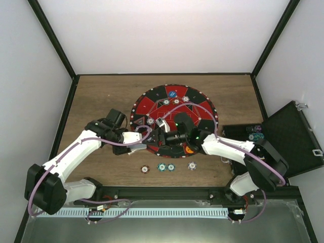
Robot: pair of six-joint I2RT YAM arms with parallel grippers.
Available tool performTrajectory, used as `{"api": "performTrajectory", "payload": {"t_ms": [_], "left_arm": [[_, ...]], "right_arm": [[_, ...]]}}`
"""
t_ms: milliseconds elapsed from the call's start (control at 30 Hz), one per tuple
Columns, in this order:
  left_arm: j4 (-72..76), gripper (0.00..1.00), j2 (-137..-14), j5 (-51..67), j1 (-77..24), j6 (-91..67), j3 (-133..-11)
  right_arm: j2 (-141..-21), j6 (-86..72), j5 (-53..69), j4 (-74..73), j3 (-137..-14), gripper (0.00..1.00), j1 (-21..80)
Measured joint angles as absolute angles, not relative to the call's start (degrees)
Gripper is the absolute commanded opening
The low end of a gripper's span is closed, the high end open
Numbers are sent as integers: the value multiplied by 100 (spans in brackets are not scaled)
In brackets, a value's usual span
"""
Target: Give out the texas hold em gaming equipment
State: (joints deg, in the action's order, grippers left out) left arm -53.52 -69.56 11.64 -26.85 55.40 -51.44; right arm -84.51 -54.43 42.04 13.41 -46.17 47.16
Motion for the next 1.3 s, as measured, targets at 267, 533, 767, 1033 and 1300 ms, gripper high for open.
{"api": "performTrajectory", "payload": {"t_ms": [267,533,767,1033,1300], "left_arm": [[-5363,4,-6886,1179,-2762,5500,-5247],[-5365,4,-6882,1192,-2897,5404,-5341],[-5363,4,-6875,1186,-3013,5369,-5406],[-5363,4,-6871,1162,-3089,5352,-5411],[-5323,4,-6871,1118,-3118,5319,-5411]], "right_arm": [[-7905,-5524,4305,1367,-3933,80,4342],[-7961,-5822,4545,1841,-3850,80,4309],[-8449,-6143,4810,2349,-3879,76,4309],[-8919,-6429,4978,2779,-4139,70,4364],[-9522,-6777,5092,3339,-4434,56,4565]]}}
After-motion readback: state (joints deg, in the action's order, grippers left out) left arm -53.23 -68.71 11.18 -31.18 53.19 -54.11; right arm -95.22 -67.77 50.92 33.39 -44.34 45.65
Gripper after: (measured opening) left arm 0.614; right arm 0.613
